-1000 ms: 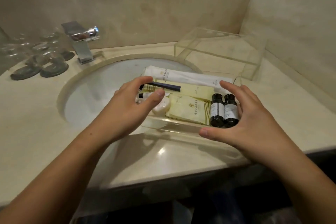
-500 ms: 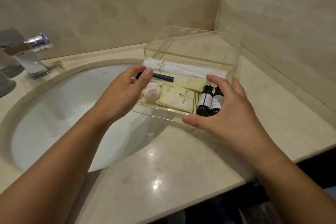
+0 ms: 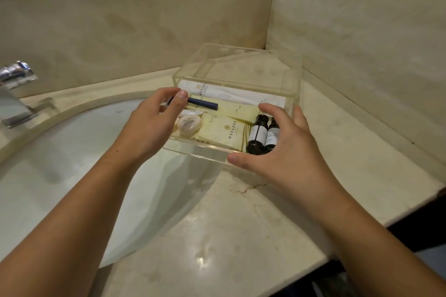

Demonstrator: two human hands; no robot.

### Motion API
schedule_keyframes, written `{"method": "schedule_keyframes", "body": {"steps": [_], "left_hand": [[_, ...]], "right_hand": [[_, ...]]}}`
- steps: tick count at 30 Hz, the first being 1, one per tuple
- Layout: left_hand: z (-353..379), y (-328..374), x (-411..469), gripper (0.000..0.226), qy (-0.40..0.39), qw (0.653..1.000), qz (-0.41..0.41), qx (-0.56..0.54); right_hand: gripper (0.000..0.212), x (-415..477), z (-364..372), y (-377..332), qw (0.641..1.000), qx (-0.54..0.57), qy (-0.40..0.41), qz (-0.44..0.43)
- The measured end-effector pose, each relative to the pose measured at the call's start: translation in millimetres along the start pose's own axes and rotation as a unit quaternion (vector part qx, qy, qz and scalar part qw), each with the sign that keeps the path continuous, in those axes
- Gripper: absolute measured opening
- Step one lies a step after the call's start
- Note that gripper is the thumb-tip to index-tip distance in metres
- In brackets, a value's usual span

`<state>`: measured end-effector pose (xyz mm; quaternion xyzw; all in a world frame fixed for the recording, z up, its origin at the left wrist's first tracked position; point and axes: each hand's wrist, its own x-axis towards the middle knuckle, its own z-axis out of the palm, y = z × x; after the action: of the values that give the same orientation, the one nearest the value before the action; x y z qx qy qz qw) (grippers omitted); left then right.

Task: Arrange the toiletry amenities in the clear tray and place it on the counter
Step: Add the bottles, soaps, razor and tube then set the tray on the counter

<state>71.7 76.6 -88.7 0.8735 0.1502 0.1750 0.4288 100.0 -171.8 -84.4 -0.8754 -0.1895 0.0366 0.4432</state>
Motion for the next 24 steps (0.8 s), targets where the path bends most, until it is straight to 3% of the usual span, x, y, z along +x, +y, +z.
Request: {"method": "schedule_keyframes", "body": {"steps": [11,17,24], "left_hand": [[7.6,-0.4,22.1,0.047,0.025,1.000,0.004,0.000],[9.9,-3.7,34.2,0.050,0.052,0.999,0.003,-0.002],[13.0,-6.3,38.8,0.046,0.039,0.999,0.005,0.010]], "right_hand": [[0.114,15.6,2.9,1.2,0.999,-0.034,0.023,0.015],[0.097,16.0,6.2,2.7,0.998,-0.040,0.034,0.016],[0.090,21.1,3.6,10.0,0.985,-0.138,0.100,-0.025]]}}
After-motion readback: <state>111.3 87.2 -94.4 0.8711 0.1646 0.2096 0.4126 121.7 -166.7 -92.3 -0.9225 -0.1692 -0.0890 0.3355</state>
